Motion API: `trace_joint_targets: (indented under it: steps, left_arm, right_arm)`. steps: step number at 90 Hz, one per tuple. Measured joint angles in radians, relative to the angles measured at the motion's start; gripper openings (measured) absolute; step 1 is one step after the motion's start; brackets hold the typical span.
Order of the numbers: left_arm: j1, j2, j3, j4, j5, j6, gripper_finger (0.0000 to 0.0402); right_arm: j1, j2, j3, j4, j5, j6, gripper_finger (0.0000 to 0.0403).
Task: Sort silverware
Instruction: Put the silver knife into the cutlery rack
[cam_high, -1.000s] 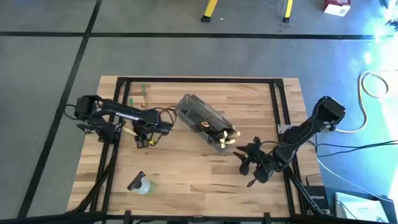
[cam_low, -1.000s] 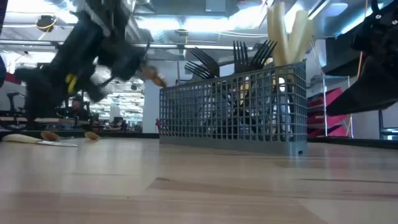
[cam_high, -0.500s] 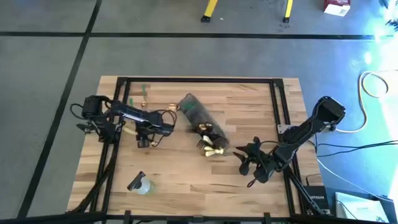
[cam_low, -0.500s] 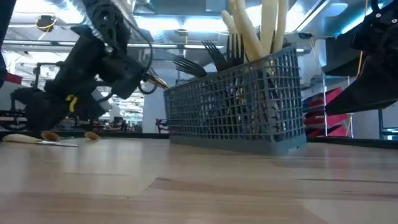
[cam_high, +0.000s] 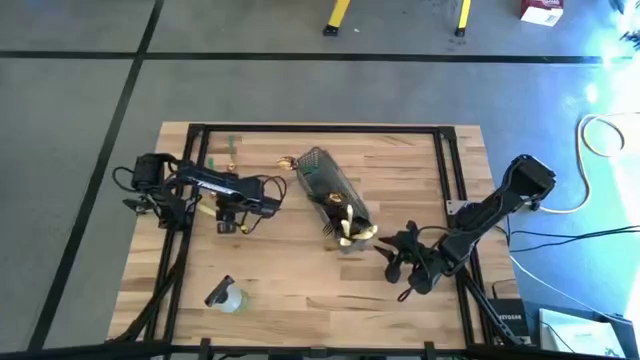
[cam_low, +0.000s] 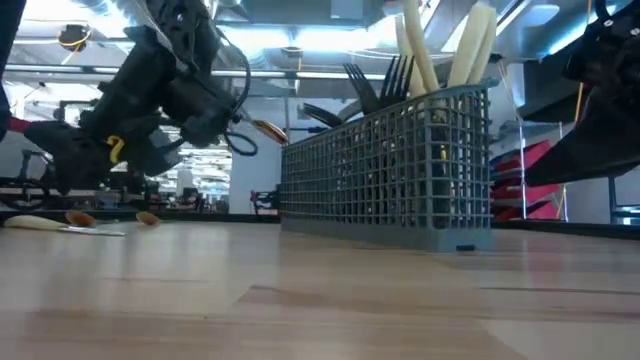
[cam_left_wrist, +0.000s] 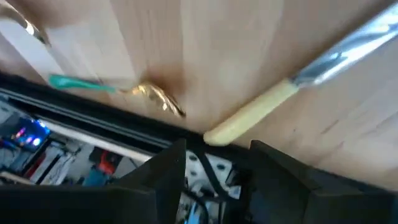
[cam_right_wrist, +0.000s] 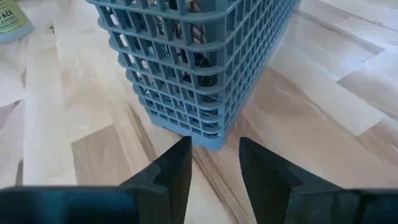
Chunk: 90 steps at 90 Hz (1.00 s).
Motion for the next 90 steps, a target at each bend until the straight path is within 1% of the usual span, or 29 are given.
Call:
trace_joint_targets:
  steps: [12, 25, 37, 49, 57, 69, 78, 90]
  left_arm:
    - [-0.019, 0.0, -0.055, 0.005, -0.001, -0.009, 0.0163]
    - [-0.026, 0.0, -0.108, 0.012, 0.0, 0.022, 0.0163]
    - [-0.005, 0.011, -0.11, 0.034, 0.058, 0.058, 0.0163]
    - [-0.005, 0.048, -0.11, 0.045, 0.111, 0.095, 0.0163]
    - [-0.016, 0.074, -0.11, 0.061, 0.129, 0.134, 0.0163]
    - [-0.027, 0.126, -0.11, 0.063, 0.127, 0.185, 0.0163]
    - [-0.027, 0.17, -0.11, 0.066, 0.104, 0.188, 0.0163]
    - [-0.025, 0.225, -0.109, 0.077, 0.103, 0.193, 0.0163]
  right_arm:
    - [0.0, 0.0, 0.0, 0.0, -0.001, 0.0, 0.0117]
    - [0.0, 0.0, 0.0, -0.001, -0.001, -0.008, 0.0117]
    - [0.0, 0.0, 0.0, 0.0, -0.001, -0.019, 0.0117]
    - [0.0, 0.0, 0.0, 0.004, -0.001, -0.019, 0.0117]
    - [0.0, 0.0, 0.0, 0.006, -0.001, -0.019, 0.0117]
    - [0.0, 0.002, 0.0, 0.006, -0.001, -0.024, 0.0117]
    - [0.0, 0.002, 0.0, 0.005, -0.001, -0.026, 0.0117]
    - [0.0, 0.002, 0.0, 0.0, -0.001, -0.027, 0.0117]
